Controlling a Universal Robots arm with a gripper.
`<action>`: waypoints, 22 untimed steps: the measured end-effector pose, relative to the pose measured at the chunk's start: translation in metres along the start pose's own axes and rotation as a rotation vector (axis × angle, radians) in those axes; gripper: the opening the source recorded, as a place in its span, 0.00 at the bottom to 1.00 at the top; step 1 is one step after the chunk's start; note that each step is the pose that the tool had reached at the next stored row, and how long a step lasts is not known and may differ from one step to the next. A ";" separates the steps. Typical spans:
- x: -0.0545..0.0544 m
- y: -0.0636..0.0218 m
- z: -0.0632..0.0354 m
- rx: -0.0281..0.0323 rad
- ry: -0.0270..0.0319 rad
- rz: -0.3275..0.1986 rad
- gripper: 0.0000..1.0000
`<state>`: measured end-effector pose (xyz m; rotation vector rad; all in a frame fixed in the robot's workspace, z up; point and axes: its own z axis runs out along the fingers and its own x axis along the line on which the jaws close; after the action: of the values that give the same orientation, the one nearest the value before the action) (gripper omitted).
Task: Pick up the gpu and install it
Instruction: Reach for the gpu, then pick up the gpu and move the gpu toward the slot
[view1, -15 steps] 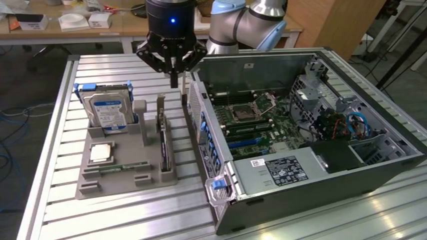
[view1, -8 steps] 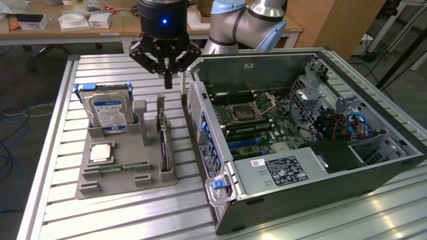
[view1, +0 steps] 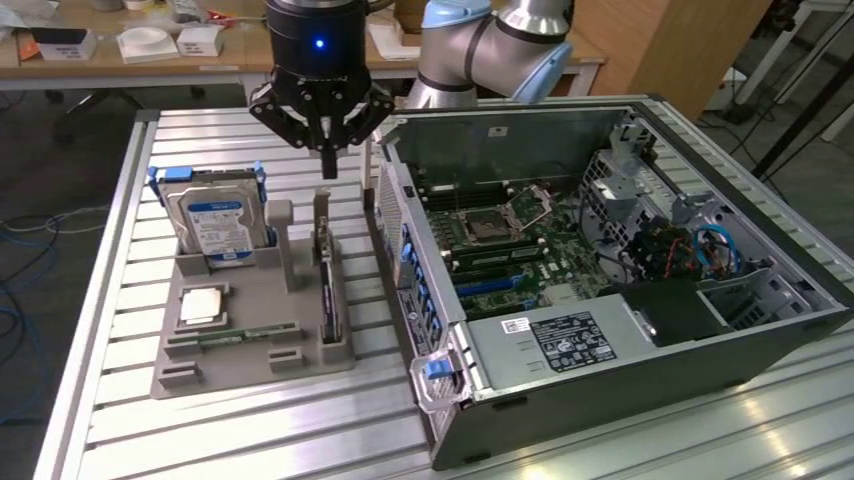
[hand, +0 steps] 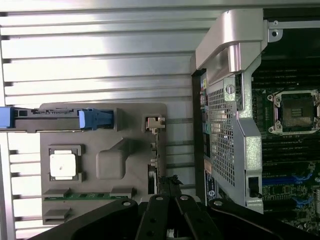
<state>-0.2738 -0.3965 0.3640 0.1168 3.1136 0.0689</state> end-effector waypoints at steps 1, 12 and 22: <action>0.000 0.0000 0.0000 0.0000 0.0000 0.000 0.11; 0.000 0.0000 0.0000 0.0001 0.0000 0.000 0.47; 0.000 0.0000 0.0000 0.0000 0.0001 0.000 0.47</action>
<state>-0.2738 -0.3965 0.3641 0.1169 3.1137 0.0688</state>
